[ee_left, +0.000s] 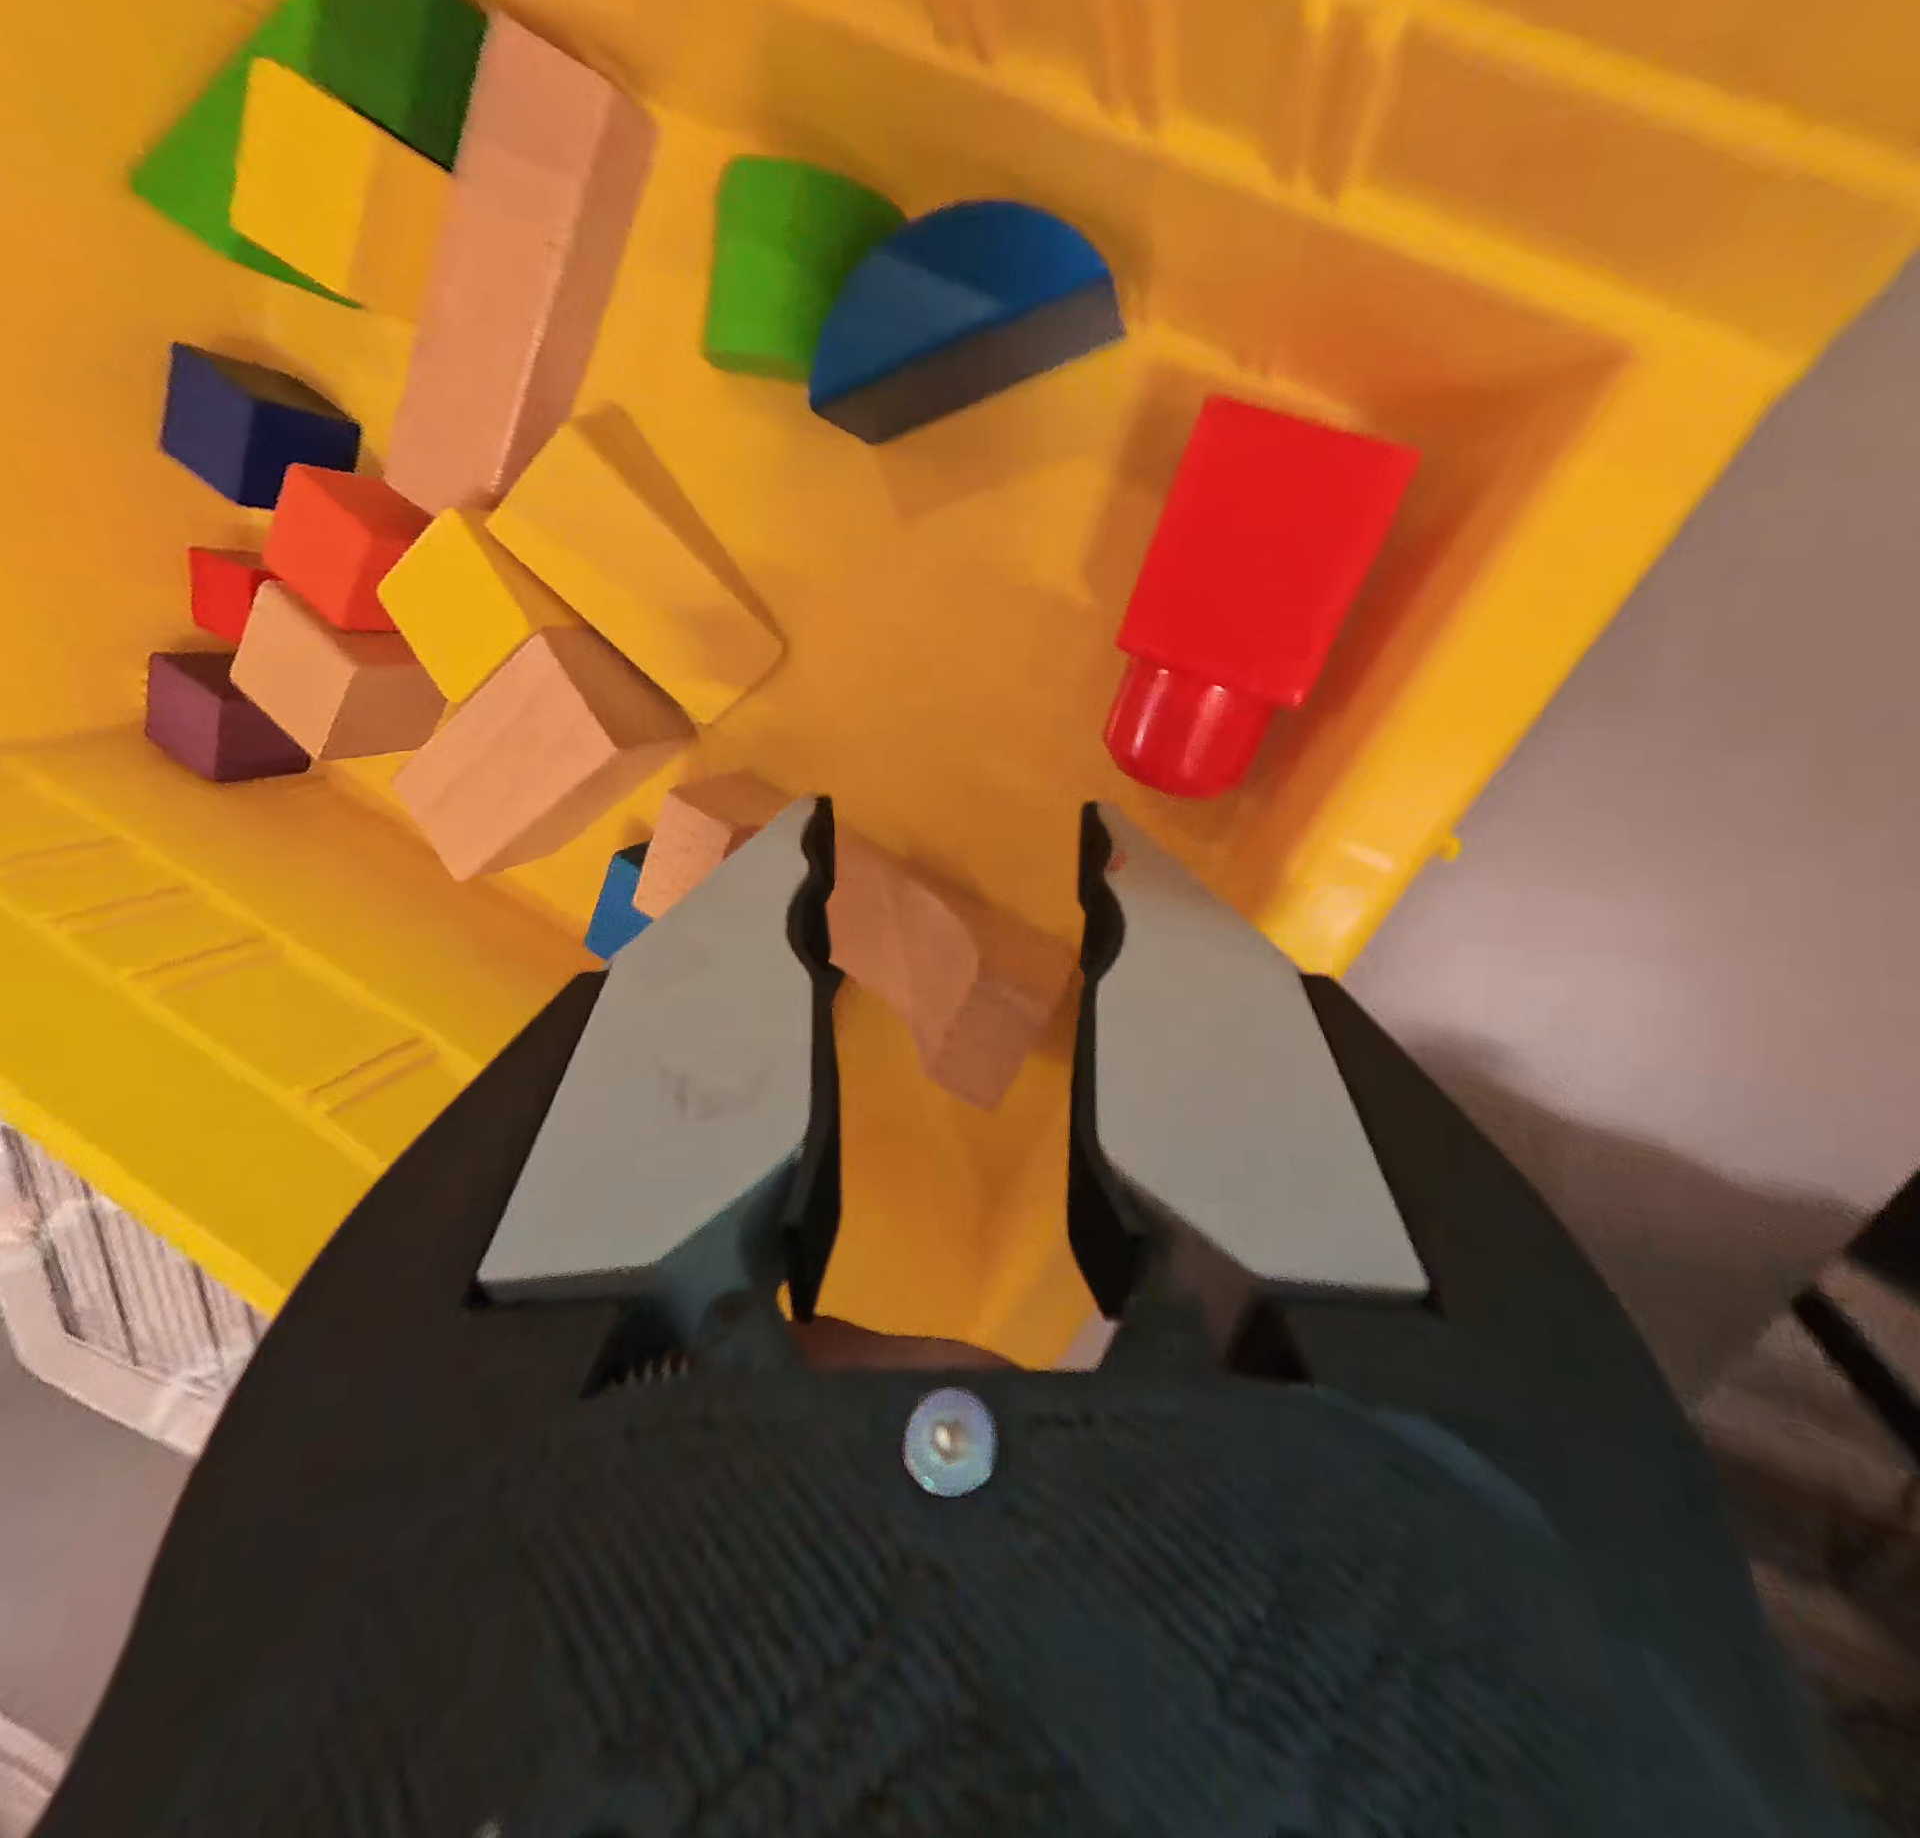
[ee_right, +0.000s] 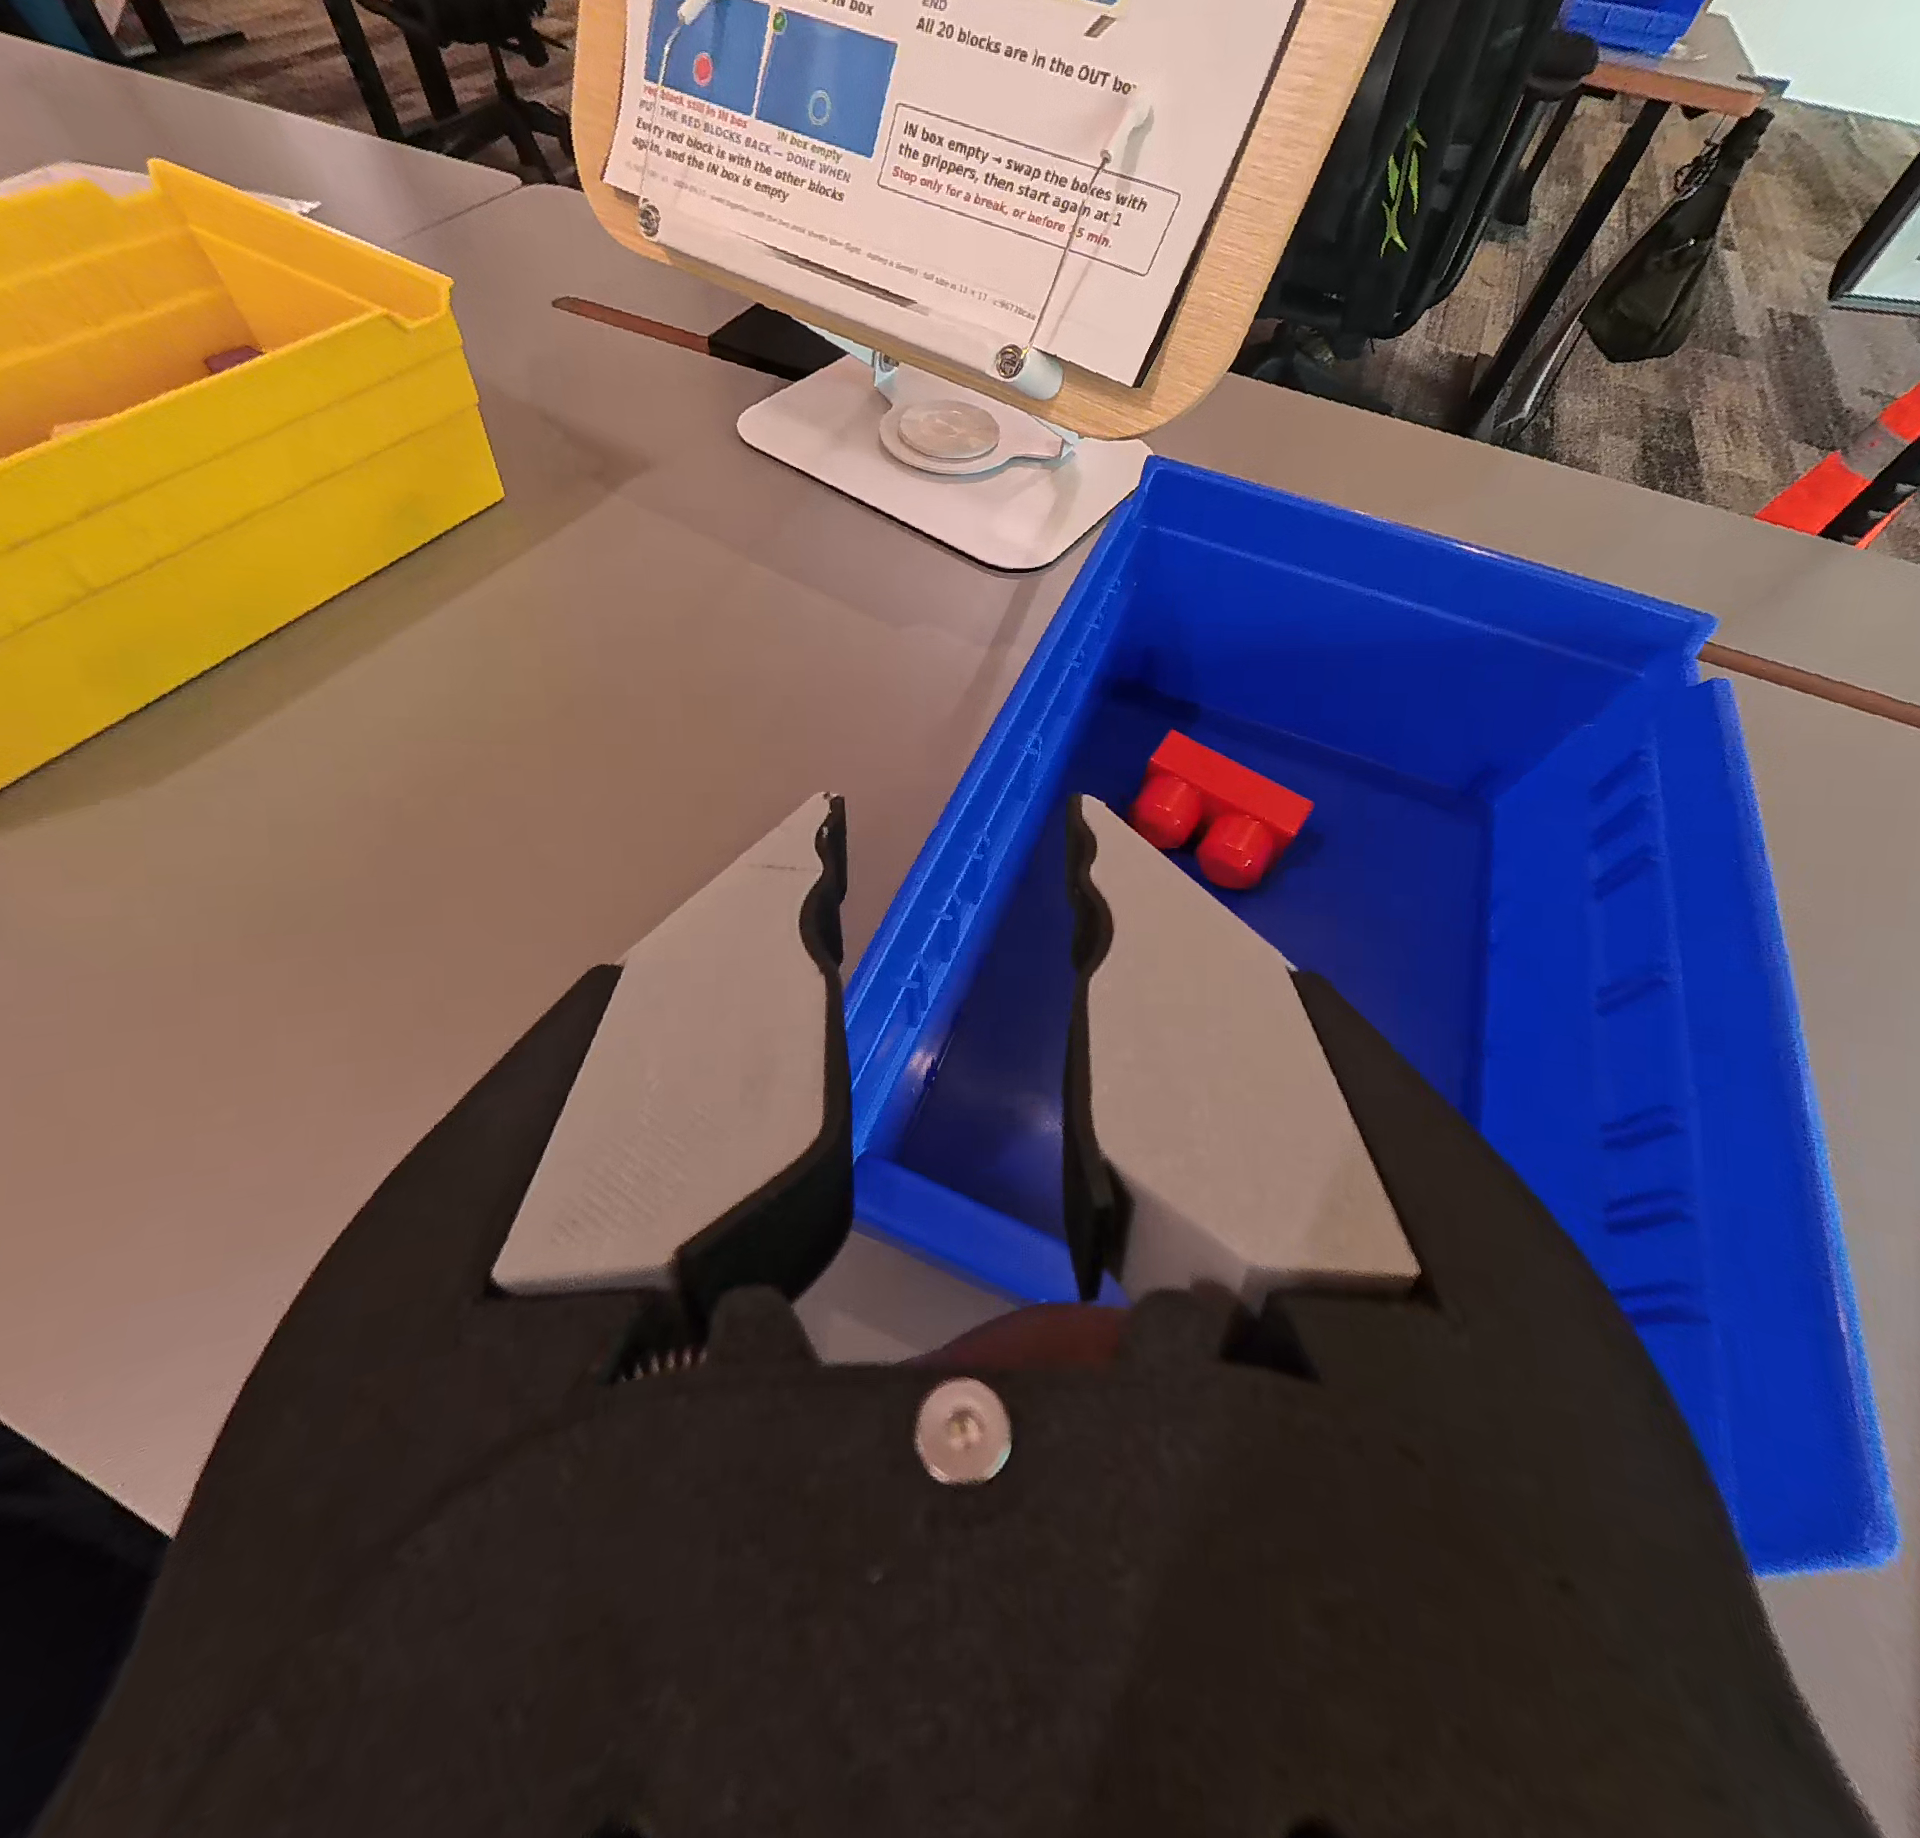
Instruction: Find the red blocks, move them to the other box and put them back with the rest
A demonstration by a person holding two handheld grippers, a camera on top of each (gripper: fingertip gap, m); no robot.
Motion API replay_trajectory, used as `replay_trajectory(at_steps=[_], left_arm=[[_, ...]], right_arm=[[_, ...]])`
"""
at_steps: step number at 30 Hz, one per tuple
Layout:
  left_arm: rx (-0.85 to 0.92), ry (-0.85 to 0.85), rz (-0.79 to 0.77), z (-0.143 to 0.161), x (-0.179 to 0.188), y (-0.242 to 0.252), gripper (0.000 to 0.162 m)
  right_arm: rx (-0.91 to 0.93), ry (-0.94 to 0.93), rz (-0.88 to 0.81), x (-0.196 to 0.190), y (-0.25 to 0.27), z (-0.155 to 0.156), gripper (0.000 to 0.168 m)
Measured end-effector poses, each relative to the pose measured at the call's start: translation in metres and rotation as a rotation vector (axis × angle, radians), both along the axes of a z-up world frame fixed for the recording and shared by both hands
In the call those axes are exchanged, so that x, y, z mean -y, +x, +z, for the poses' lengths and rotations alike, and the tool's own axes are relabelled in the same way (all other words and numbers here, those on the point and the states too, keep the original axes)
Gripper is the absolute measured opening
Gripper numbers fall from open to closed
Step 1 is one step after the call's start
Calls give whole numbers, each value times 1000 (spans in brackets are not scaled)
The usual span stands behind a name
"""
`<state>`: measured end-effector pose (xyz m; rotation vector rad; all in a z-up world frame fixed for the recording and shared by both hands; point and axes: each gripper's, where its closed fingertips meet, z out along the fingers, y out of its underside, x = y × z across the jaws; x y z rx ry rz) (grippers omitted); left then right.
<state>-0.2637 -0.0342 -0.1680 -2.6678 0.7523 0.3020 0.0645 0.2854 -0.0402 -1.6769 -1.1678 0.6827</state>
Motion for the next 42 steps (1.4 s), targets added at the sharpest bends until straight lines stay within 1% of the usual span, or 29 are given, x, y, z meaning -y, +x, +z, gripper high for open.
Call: replay_trajectory(at_steps=[2, 5, 10, 13, 14, 15, 16, 19, 21, 23, 25, 27, 29, 31, 32, 34, 37, 39, 41, 42], left_arm=[[-12, -35, -49, -1, 0, 3, 45], [-3, -42, -101, -4, -5, 8, 48], [118, -76, -126, -4, -3, 24, 37], [132, -102, -117, -6, -3, 25, 36], [124, -109, -120, -8, -4, 25, 35], [115, -123, -126, -10, -4, 25, 30], [93, -115, -119, -11, -7, 23, 31], [1, -23, -66, -11, -26, 9, 28], [12, -19, -51, -13, -29, 8, 22], [-6, 27, -44, -8, -35, 4, 32], [31, 52, -51, 0, -35, 8, 29], [44, 49, -104, 6, -30, 14, 30], [8, 30, -168, 7, -25, 18, 35], [-28, -21, -202, 5, -19, 22, 34], [-51, -47, -213, 4, -18, 22, 33], [-73, -102, -235, 0, -13, 25, 42], [-85, -146, -225, -1, -10, 24, 44], [-55, -154, -216, 1, -9, 26, 44], [28, -144, -215, 3, -9, 37, 37], [52, -132, -208, 4, -12, 40, 39]], right_arm=[[-3, 1, -1, 0, 0, 1, 40], [0, -2, -1, 0, -1, -1, 40], [-4, 4, -2, -1, 1, 1, 40], [-18, -8, -9, -4, 4, 2, 39], [-21, -14, -9, -5, 5, 2, 39], [-24, -18, -10, -5, 5, 2, 39], [-26, -19, -9, -5, 5, 2, 39], [-30, -12, -2, -2, 4, 4, 39], [-22, -8, 5, 0, 3, 3, 39], [-10, -2, 7, 1, 2, 1, 39], [-7, -3, 10, 2, 1, 0, 39], [-8, -6, 11, 2, 0, 0, 39], [-5, -6, 11, 1, -1, -1, 39], [-5, -6, 12, 2, -1, -1, 39], [-4, -6, 14, 3, -2, -1, 39], [0, -1, 17, 5, -3, -1, 38], [7, 12, 20, 7, -3, 0, 39], [3, 16, 20, 7, -2, 1, 39], [-5, 11, 18, 5, -1, 2, 38], [-6, 7, 18, 5, -1, 2, 39]])
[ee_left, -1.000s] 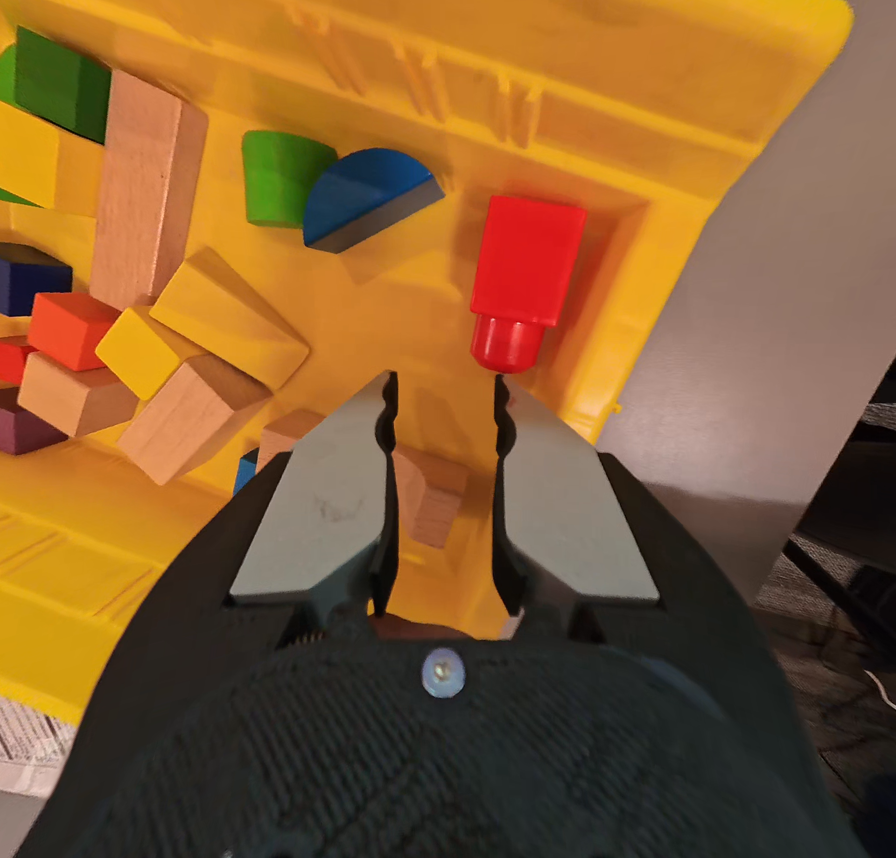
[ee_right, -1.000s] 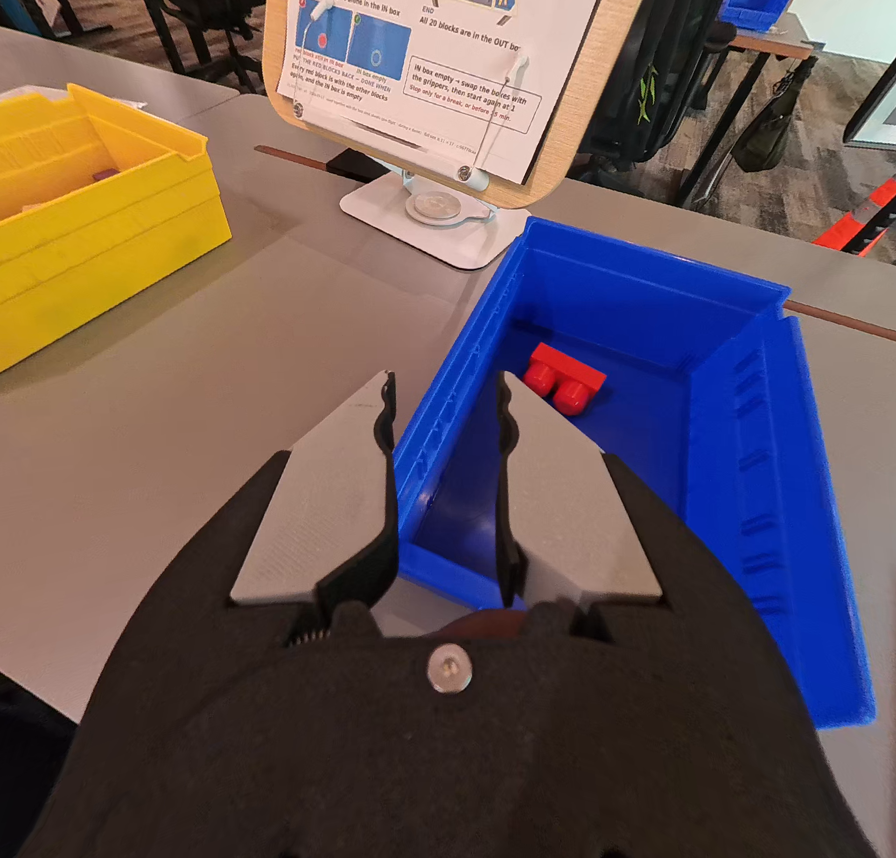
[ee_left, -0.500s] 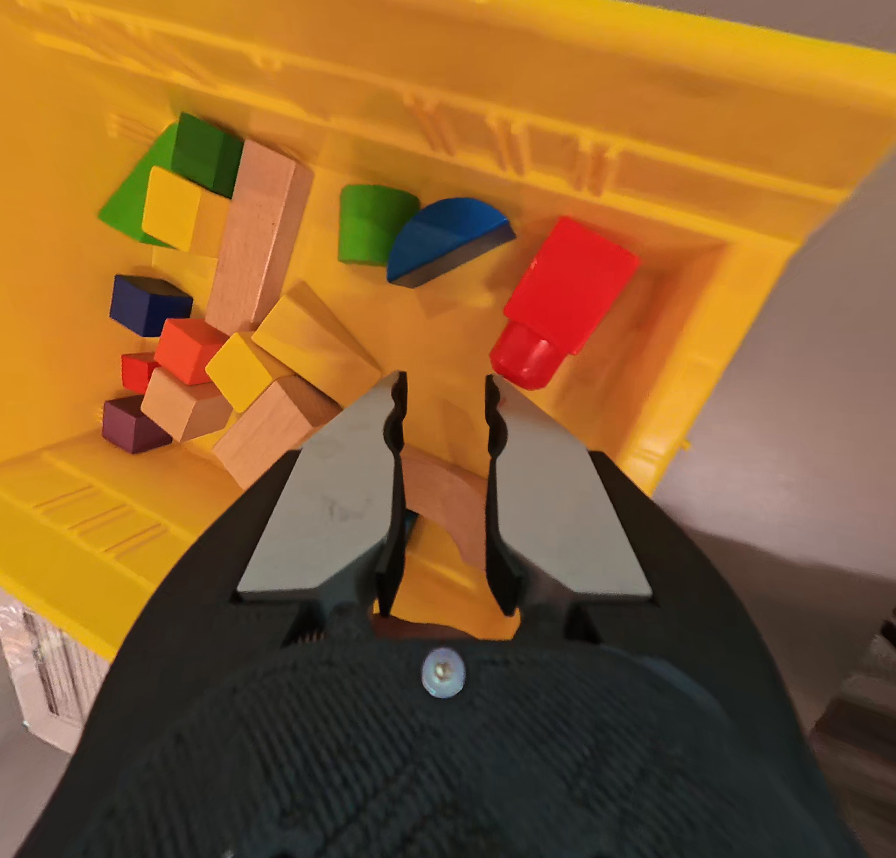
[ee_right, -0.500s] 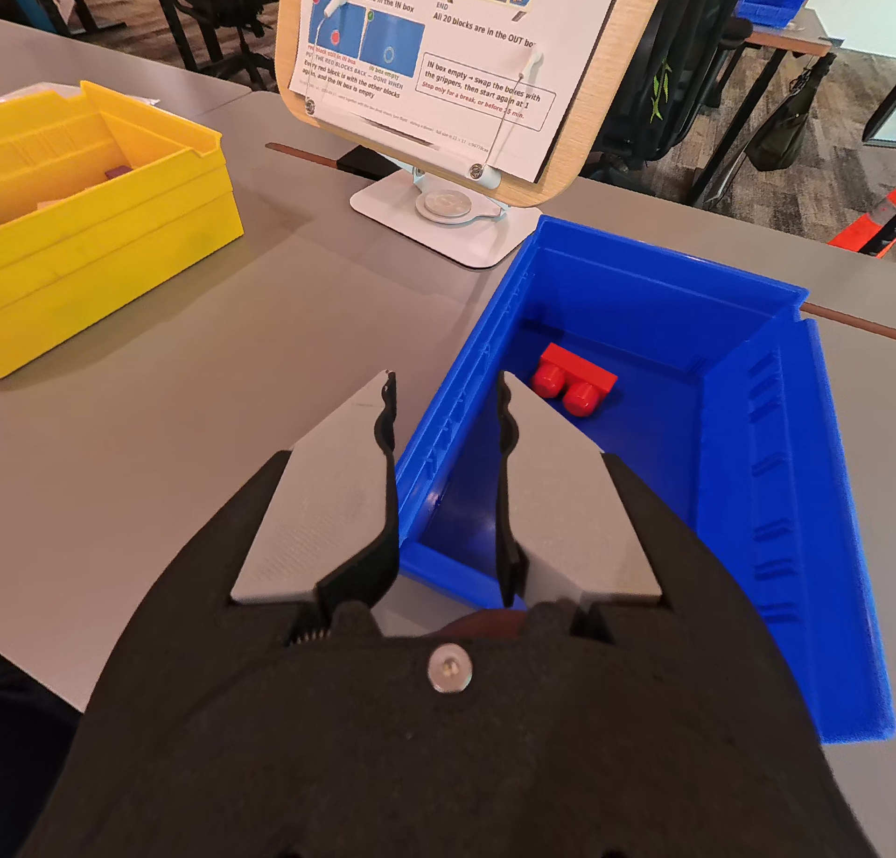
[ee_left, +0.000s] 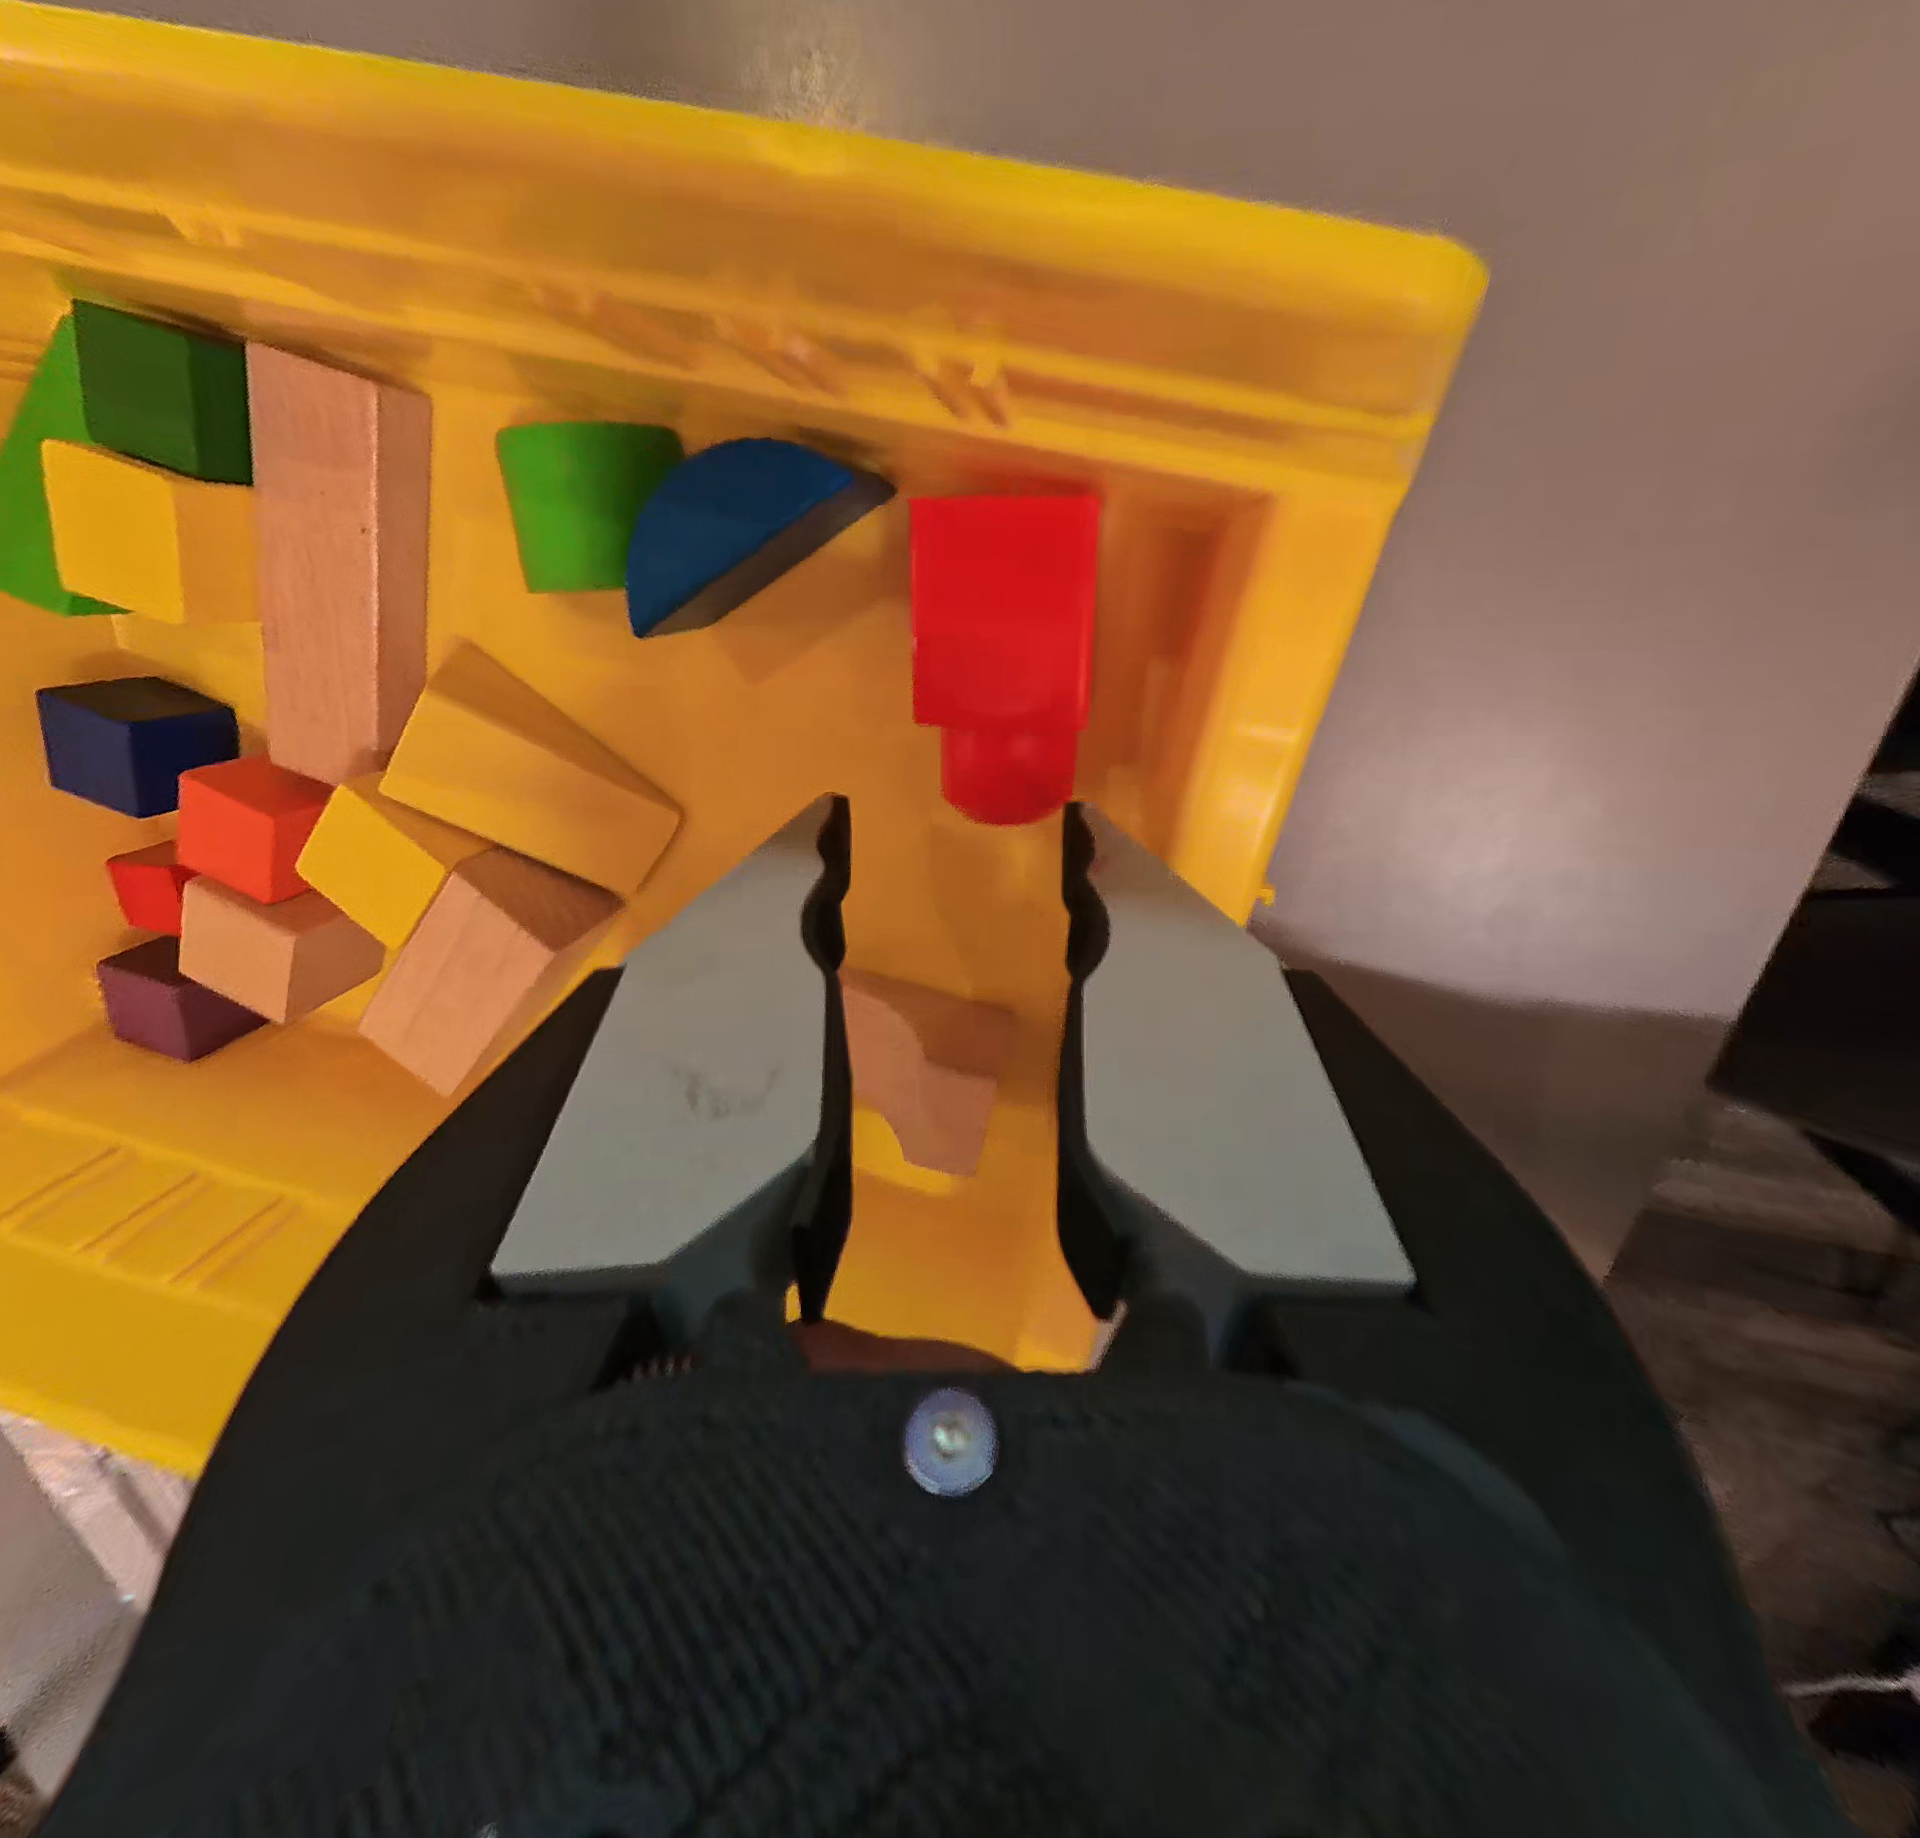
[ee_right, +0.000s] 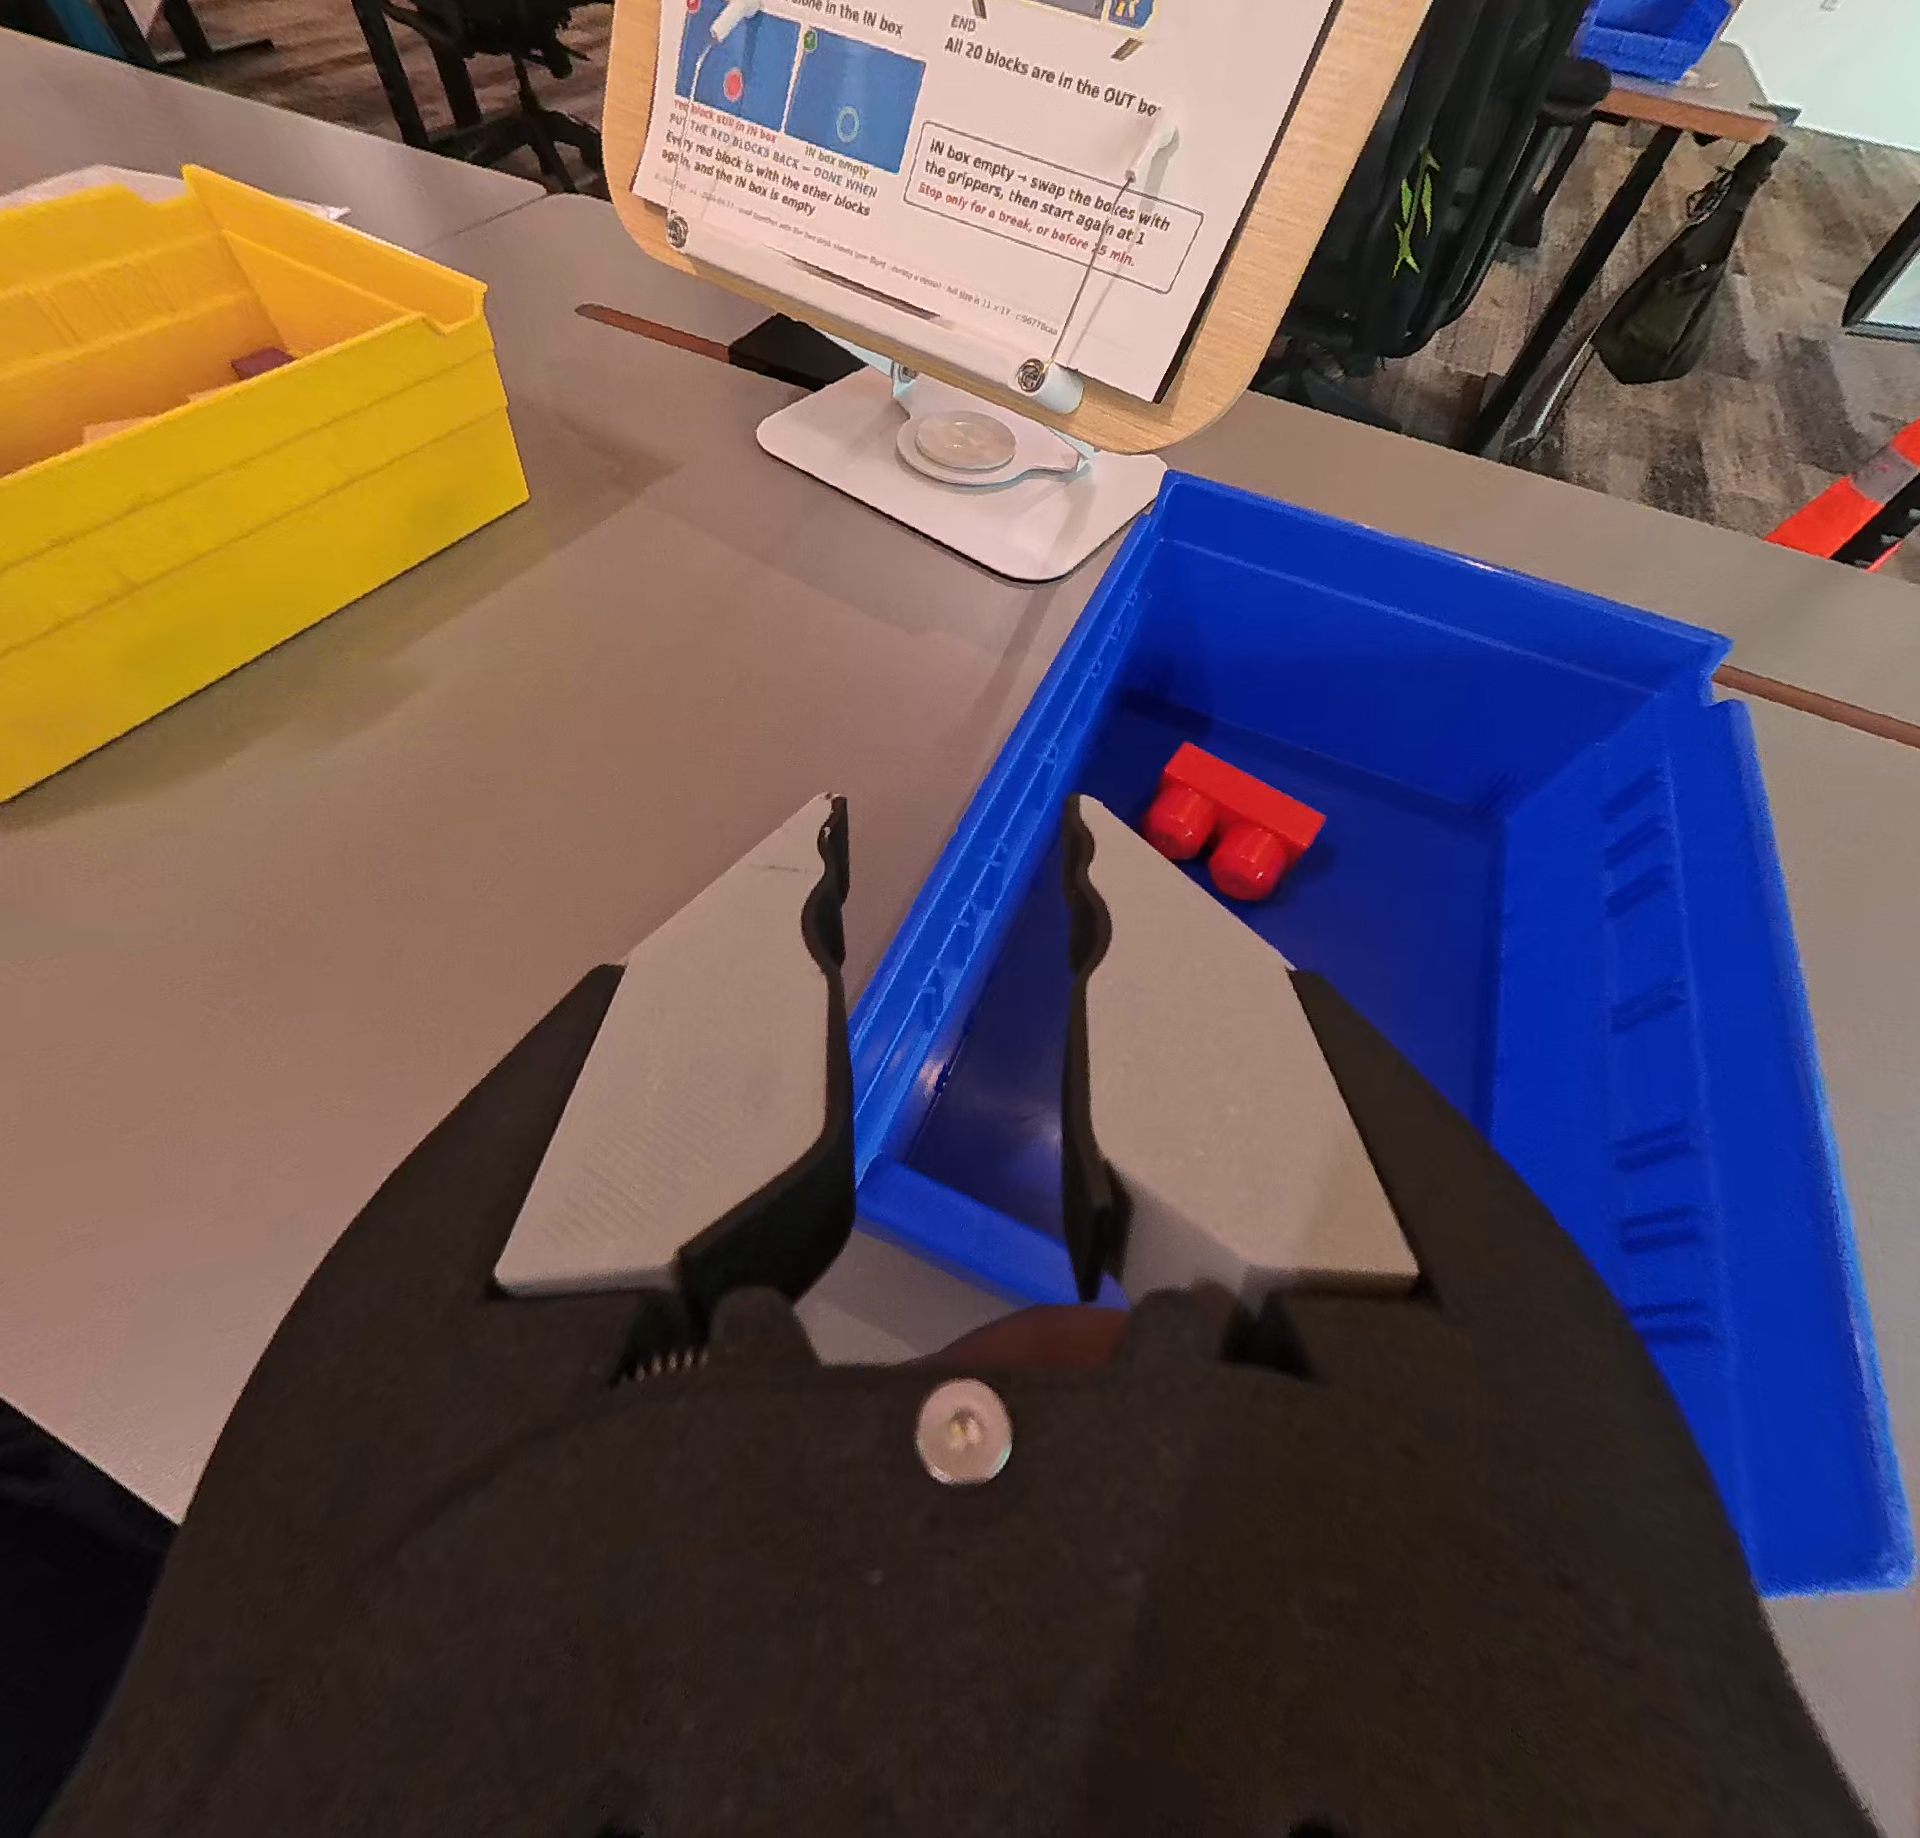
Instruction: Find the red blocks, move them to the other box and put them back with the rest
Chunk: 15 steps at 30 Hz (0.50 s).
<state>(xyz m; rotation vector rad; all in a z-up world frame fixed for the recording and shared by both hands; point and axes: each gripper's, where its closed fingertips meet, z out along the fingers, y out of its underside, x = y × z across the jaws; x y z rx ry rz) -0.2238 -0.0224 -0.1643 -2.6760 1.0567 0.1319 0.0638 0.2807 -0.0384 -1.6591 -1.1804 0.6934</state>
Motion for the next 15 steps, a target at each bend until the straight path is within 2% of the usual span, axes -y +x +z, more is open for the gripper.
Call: replay_trajectory(at_steps=[2, 4, 6, 11, 13, 15], left_arm=[[19, -5, 64, -5, -6, -3, 39], [21, -78, 102, -19, -3, -5, 43], [-4, -76, 77, -25, -8, -8, 34], [-38, -24, -9, -24, -15, -2, 31], [-68, -19, -18, -23, -15, -4, 36], [-85, -31, -37, -24, -12, -4, 29]], right_arm=[[0, -4, -1, -1, 0, -1, 39], [1, -3, 2, 0, 0, 0, 39], [-3, 4, 2, 1, 1, 2, 39], [-7, 4, 3, 1, 1, 3, 39], [-3, 0, 5, 1, 0, 1, 39], [5, 2, 8, 2, -1, 0, 39]])
